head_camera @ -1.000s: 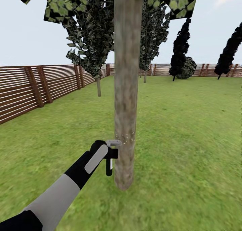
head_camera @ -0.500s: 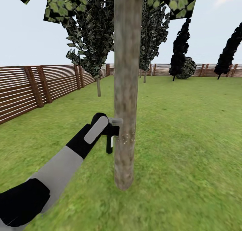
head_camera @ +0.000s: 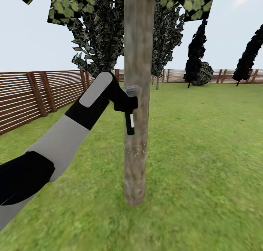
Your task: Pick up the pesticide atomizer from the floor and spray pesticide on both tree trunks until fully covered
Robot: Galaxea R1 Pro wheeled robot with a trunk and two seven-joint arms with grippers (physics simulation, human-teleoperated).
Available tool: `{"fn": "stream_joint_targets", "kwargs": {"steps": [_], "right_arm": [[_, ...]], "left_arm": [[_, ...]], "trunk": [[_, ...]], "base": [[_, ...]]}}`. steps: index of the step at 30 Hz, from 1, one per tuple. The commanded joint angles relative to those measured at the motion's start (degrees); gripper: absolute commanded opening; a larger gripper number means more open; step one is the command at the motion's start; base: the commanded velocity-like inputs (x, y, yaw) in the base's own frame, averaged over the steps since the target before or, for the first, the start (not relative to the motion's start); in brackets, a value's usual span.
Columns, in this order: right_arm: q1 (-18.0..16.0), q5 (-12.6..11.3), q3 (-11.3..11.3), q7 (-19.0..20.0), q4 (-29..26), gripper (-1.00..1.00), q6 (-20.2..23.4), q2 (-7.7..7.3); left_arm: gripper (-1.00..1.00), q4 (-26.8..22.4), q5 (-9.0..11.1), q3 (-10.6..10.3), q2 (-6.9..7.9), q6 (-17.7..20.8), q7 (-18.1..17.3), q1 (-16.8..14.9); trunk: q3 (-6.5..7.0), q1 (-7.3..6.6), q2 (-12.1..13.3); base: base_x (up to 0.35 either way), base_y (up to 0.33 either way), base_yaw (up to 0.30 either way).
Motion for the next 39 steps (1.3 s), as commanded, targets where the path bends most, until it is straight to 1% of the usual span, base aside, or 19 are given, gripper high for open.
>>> {"fn": "stream_joint_targets", "kwargs": {"steps": [1, 3, 6, 8, 11, 13, 18, 19, 20, 23, 26, 30, 31, 32, 34, 35, 36, 38, 39], "right_arm": [[-0.1, -0.4, 0.4, -0.4, 0.0, -1.0, -0.2, 0.05], [-0.1, -0.4, 0.4, -0.4, 0.0, -1.0, -0.2, 0.21], [-0.1, -0.4, 0.4, -0.4, 0.0, -1.0, -0.2, 0.26], [-0.1, -0.4, 0.4, -0.4, 0.0, -1.0, -0.3, 0.27], [-0.1, -0.4, 0.4, -0.4, 0.0, -1.0, -0.3, 0.27], [-0.1, -0.4, 0.4, -0.4, -0.1, -1.0, -0.3, 0.22], [-0.1, -0.2, 0.4, -0.3, -0.1, -1.0, -0.4, 0.19], [-0.1, -0.2, 0.4, -0.3, -0.1, -1.0, -0.4, 0.18], [-0.1, -0.2, 0.4, -0.3, -0.1, -1.0, -0.4, 0.18], [-0.1, -0.2, 0.4, -0.3, -0.1, -1.0, -0.4, 0.18], [-0.1, -0.2, 0.4, -0.3, -0.1, -1.0, -0.4, 0.18], [-0.1, -0.1, 0.4, -0.3, -0.1, -1.0, -0.4, 0.18], [-0.1, -0.1, 0.4, -0.3, -0.1, -1.0, -0.4, 0.18], [-0.1, -0.1, 0.4, -0.3, -0.1, -1.0, -0.4, 0.18], [-0.1, -0.1, 0.4, -0.3, -0.1, -1.0, -0.4, 0.18], [-0.1, -0.1, 0.4, -0.3, -0.1, -1.0, -0.4, 0.18], [-0.1, -0.1, 0.4, -0.3, -0.1, -1.0, -0.4, 0.18], [-0.1, -0.1, 0.4, -0.3, -0.1, -1.0, -0.4, 0.18], [-0.1, -0.2, 0.4, -0.3, -0.1, -1.0, -0.4, 0.18]], "left_arm": [[-1.0, -0.1, 1.1, 0.0, -0.14, 0.3, 0.8, -0.3], [-1.0, -0.5, 2.0, 0.0, -0.41, 0.3, 1.1, -0.7], [-1.0, -1.1, 1.9, -0.1, -0.54, 0.3, 1.1, -0.7], [-1.0, -2.7, 1.7, -0.4, -0.5, 0.3, 1.2, 0.2], [-1.0, -4.6, 1.4, -0.7, -0.25, 0.3, 1.4, 4.9], [-1.0, -5.5, 1.1, -0.9, -0.04, 0.3, 1.3, 9.5], [-1.0, -7.7, 0.5, -1.8, 0.2, 0.3, 1.1, 16.3], [-1.0, -8.1, -0.4, -1.8, 0.23, 0.3, 1.1, 17.5], [-1.0, -8.5, -2.2, -1.9, 0.21, 0.3, 1.0, 19.1], [-1.0, -9.0, -4.0, -1.9, 0.27, 0.3, 0.9, 22.4], [-1.0, -9.1, -4.5, -2.2, 0.52, 0.3, 0.9, 24.4], [-1.0, -9.1, -4.8, -2.7, 1.68, 0.3, 0.4, 28.6], [-1.0, -9.1, -5.6, -2.7, 1.93, 0.3, 0.0, 29.3], [-1.0, -9.0, -8.2, -2.7, 2.15, 0.3, -1.9, 30.3], [-1.0, -8.8, -14.3, -2.8, 2.32, 0.3, -7.1, 32.0], [-1.0, -8.6, -18.6, -2.7, 2.4, 0.3, -11.1, 33.0], [-1.0, -8.4, -20.9, -2.7, 2.44, 0.3, -13.1, 33.5], [-1.0, -8.2, -24.1, -2.7, 2.57, 0.3, -16.0, 34.3], [-1.0, -8.2, -24.7, -2.7, 2.6, 0.3, -16.5, 34.6]], "trunk": [[-0.14, 0.04, -0.1], [-0.14, 0.04, -0.1], [-0.14, 0.04, -0.1], [-0.14, 0.04, -0.1], [-0.14, 0.04, -0.1], [-0.14, 0.04, -0.1], [-0.14, 0.04, -0.1], [-0.14, 0.04, -0.1], [-0.14, 0.04, -0.1], [-0.14, 0.04, -0.1], [-0.14, 0.04, -0.1], [-0.14, 0.04, -0.1], [-0.14, 0.04, -0.1], [-0.14, 0.04, -0.1], [-0.14, 0.04, -0.1], [-0.14, 0.04, -0.1], [-0.14, 0.04, -0.1], [-0.14, 0.04, -0.1], [-0.14, 0.04, -0.1]], "base": [[0.0, 0.0, 0.0], [0.0, 0.0, 0.0], [0.0, 0.0, 0.0], [0.0, 0.0, 0.0], [0.0, 0.0, 0.0], [0.0, 0.0, 0.0], [0.0, 0.0, 0.0], [0.0, 0.0, 0.0], [0.0, 0.0, 0.0], [0.0, 0.0, 0.0], [0.0, 0.0, 0.0], [0.0, 0.07, -0.054], [0.0, 0.235, -0.172], [0.0, 0.282, -0.207], [0.0, 0.305, -0.225], [0.0, 0.322, -0.237], [0.0, 0.326, -0.239], [0.0, 0.329, -0.242], [0.0, 0.331, -0.243]]}}
